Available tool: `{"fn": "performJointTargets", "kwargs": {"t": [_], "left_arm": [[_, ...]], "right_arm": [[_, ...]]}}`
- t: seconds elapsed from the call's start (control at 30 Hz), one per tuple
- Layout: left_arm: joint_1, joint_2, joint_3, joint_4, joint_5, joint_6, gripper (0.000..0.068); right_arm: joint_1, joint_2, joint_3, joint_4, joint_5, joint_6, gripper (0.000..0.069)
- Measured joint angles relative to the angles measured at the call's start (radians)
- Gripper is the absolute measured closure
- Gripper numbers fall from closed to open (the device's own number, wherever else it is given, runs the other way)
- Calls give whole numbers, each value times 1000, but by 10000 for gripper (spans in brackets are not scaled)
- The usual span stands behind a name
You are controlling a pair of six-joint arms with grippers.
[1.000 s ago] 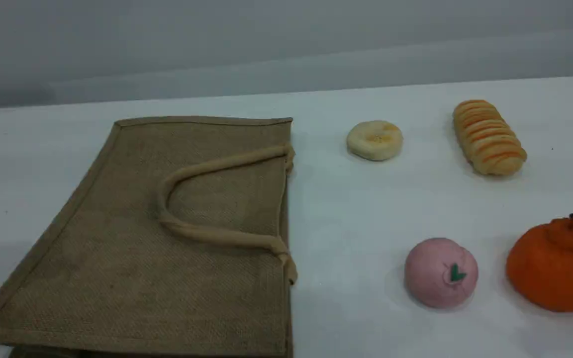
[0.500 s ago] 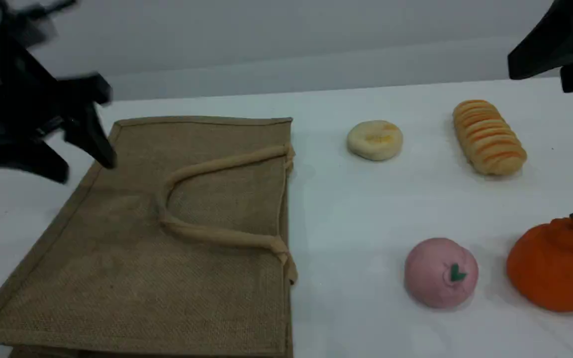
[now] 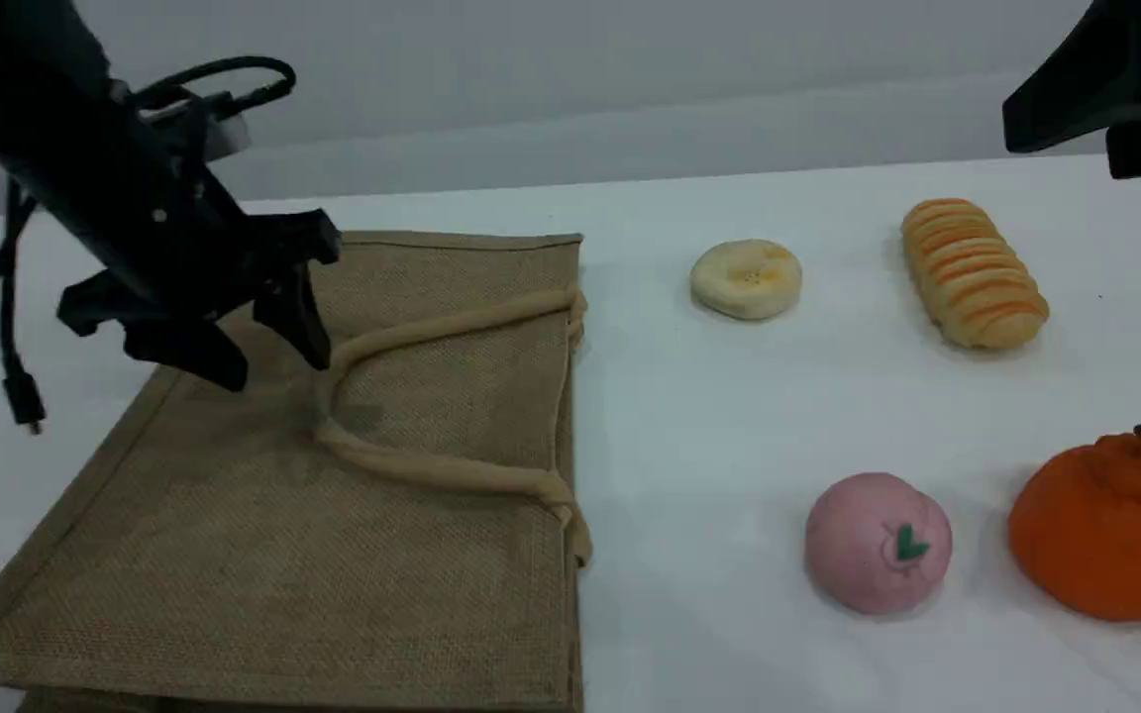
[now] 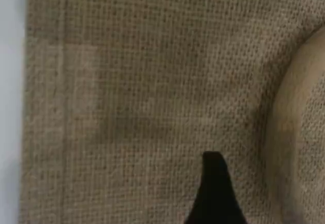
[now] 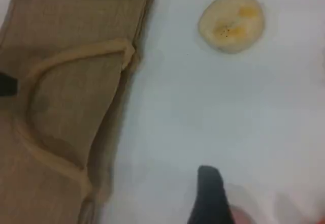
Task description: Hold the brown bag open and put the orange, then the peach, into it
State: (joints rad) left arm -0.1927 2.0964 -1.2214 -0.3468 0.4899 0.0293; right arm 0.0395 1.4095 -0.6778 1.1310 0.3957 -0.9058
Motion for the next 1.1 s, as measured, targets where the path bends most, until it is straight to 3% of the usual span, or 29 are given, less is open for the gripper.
{"fn": "performJointTargets", "kwargs": {"t": [0.47,0.6,0.8,0.97,1.1], "left_arm": [[-37,99,-39,7,-26,-6,242],[-50,100,-39,5,-44,-7,324],[-51,100,-39,4,-44,-15,593],[-51,93,-39,4,-43,-12,603],[-51,49,-75,7,26,29,603]], "right_arm": [[0,0,1,0,-31,1,255],[0,-1,1,0,-31,1,255],[0,-1,1,2,-32,3,255],[0,-1,1,2,-32,3,255],[0,9,2,0,-36,3,255]]}}
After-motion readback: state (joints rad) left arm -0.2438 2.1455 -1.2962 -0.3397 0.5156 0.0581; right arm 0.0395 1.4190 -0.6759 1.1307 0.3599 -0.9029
